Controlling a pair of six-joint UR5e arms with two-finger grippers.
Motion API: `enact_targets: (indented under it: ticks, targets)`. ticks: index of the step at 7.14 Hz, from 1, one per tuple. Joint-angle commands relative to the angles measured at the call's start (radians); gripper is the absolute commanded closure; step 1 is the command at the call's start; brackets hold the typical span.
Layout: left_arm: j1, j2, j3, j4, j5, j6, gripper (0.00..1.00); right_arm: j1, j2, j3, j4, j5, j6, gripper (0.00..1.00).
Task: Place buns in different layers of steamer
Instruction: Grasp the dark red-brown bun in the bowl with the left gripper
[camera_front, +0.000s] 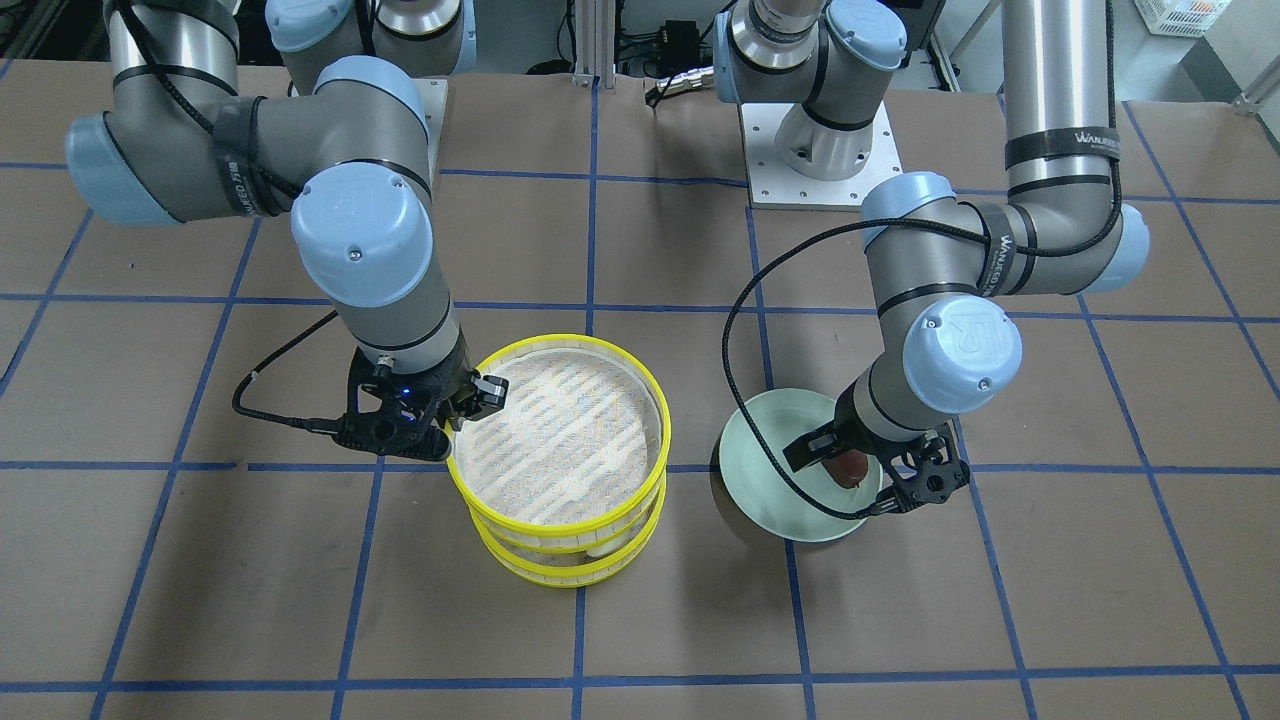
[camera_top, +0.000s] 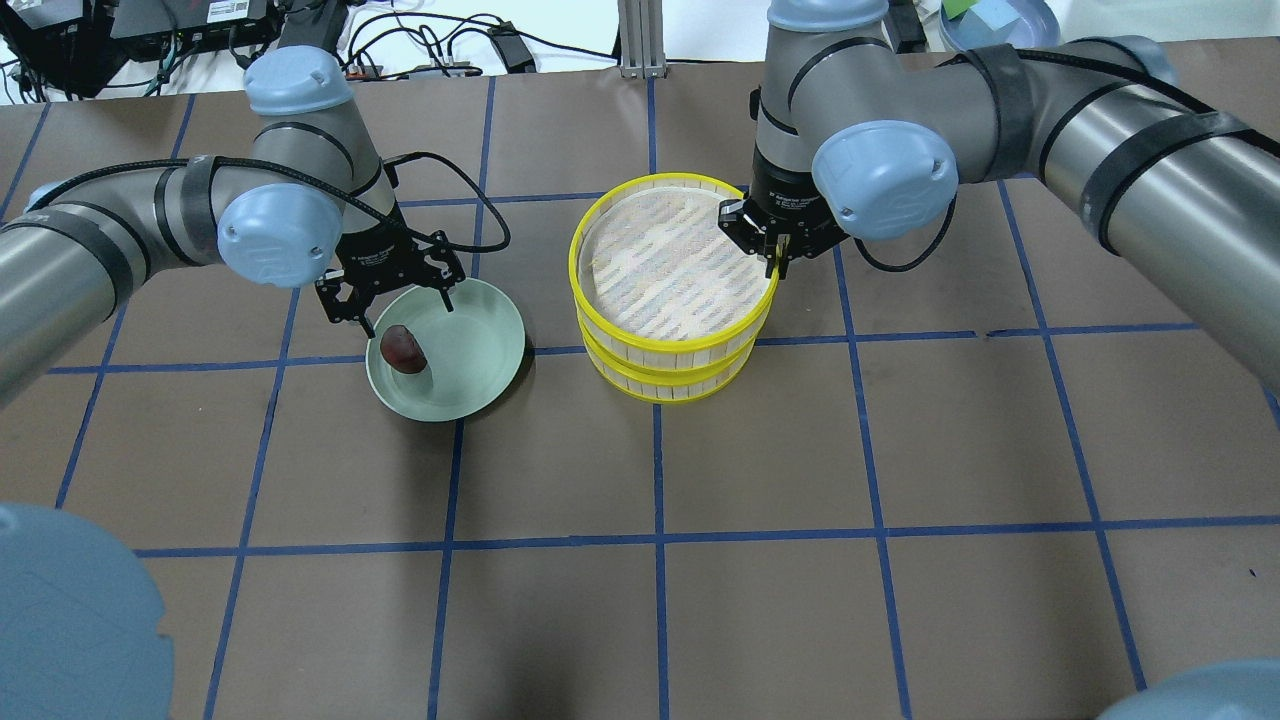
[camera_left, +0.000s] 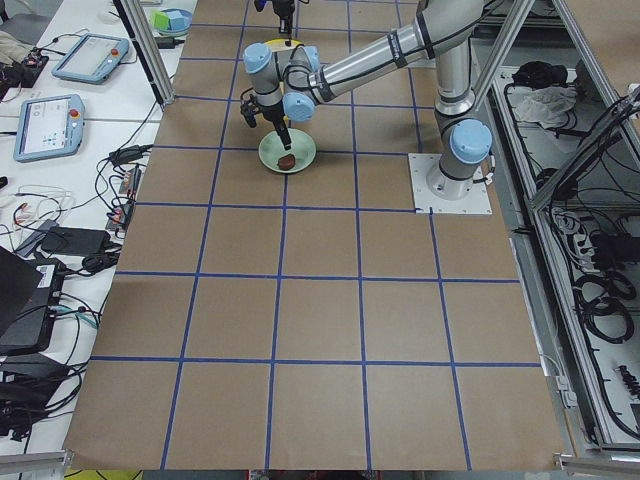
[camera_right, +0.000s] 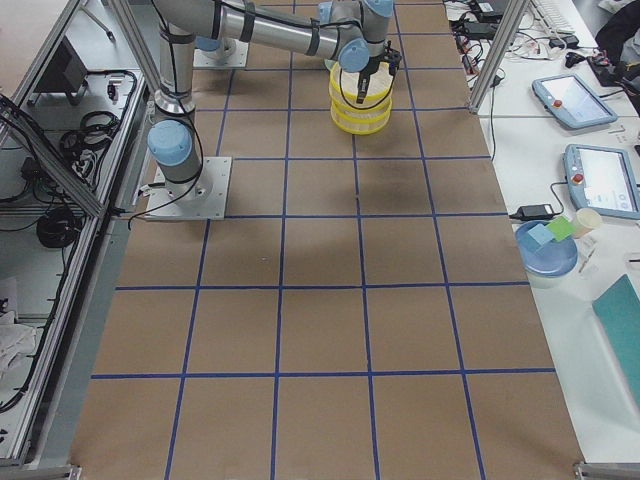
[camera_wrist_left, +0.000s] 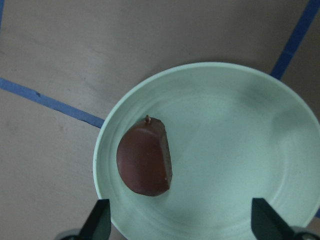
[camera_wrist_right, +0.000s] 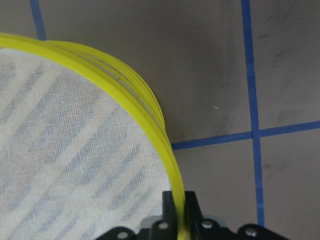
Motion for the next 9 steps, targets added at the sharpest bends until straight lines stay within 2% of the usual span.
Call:
enact_targets:
  ticks: [1,4,5,7,8,9]
  targets:
    - [0.012,-0.037,-0.004,0.011,0.0,-0.005,0.0,0.009,0.031,0.0,-0.027,-0.042,-0.015,1.0]
    - [0.013,-0.066,-0.006,0.01,0.004,0.002,0.0,0.012,0.048,0.0,-0.033,-0.038,0.0,1.0]
    - [0.013,-0.069,-0.006,0.01,0.006,0.002,0.0,0.024,0.059,0.0,-0.073,-0.036,0.004,1.0]
    - [0.013,-0.084,-0.006,0.01,0.04,-0.005,0.0,0.038,0.065,0.0,-0.078,-0.044,0.007,1.0]
    - [0.013,-0.089,-0.004,0.013,0.038,-0.005,0.06,0.038,0.07,0.0,-0.078,-0.044,-0.002,1.0]
    - [0.013,-0.095,-0.004,0.026,0.035,-0.005,0.22,0.038,0.07,0.0,-0.079,-0.047,-0.002,1.0]
